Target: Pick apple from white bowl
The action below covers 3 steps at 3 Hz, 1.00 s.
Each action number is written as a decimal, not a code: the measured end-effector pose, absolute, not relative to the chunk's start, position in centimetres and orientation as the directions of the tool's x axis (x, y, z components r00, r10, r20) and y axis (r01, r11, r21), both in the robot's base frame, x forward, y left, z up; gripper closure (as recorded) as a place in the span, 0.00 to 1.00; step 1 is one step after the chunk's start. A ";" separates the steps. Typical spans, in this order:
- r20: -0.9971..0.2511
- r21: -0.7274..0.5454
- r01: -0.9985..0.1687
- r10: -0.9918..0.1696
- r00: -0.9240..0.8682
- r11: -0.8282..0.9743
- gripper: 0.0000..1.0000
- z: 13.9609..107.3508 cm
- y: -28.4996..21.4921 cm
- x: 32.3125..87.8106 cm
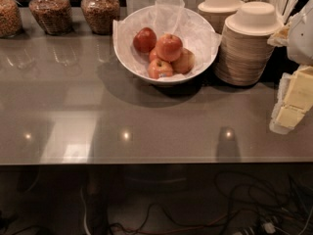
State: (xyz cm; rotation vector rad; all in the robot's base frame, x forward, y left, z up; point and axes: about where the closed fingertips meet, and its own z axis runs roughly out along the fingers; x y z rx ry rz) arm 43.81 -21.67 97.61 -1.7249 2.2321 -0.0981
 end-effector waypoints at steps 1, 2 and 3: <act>-0.207 -0.245 -0.931 -0.953 -0.222 0.270 0.00 97.7 -21.7 43.8; -0.207 -0.245 -0.931 -0.953 -0.222 0.270 0.00 100.3 -23.8 44.4; -0.207 -0.245 -0.931 -0.953 -0.222 0.270 0.00 101.2 -24.5 44.7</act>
Offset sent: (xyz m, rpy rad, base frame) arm 0.0071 0.0095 -0.0097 0.1287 -0.0265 -0.0101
